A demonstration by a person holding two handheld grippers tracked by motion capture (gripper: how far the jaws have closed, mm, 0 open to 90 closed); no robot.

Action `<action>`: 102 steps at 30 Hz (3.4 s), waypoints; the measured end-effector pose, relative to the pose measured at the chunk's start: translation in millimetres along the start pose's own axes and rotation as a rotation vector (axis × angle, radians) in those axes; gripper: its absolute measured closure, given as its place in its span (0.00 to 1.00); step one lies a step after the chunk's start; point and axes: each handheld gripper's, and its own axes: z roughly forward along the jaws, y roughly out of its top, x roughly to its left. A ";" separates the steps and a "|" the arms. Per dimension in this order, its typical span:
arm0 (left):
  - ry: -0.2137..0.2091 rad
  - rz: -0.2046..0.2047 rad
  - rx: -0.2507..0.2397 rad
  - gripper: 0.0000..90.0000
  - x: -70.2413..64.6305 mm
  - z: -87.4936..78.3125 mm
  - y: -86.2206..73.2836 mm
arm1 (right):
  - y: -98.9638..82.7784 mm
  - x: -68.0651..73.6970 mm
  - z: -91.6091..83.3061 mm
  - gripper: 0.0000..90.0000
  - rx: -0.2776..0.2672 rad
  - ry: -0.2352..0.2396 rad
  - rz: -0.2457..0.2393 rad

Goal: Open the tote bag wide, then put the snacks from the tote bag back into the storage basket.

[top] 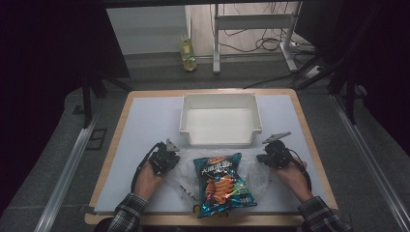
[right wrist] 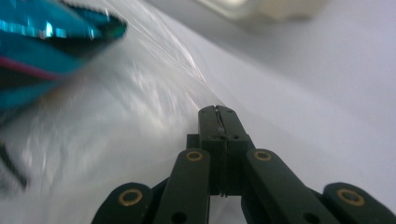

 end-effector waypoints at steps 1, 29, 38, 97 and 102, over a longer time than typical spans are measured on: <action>-0.005 -0.009 -0.003 0.99 0.2 -0.5 -1.0 | -2.6 -0.1 -2.9 0.99 0.004 -0.002 0.000; -0.017 -0.040 -0.001 0.99 1.3 -0.4 -0.6 | -92.6 39.5 -62.6 0.99 0.021 0.148 -0.017; -0.056 -0.083 -0.040 0.93 6.0 -4.3 -3.8 | -92.0 40.4 -62.9 0.98 -0.004 0.167 -0.004; -0.130 -0.049 -0.317 0.17 -50.4 -64.8 -45.0 | -50.9 38.6 -112.3 0.35 -0.170 0.159 0.017; -0.127 -0.063 -0.307 0.16 -47.6 -64.7 -45.8 | -28.4 48.3 -110.4 0.36 -0.165 0.180 -0.013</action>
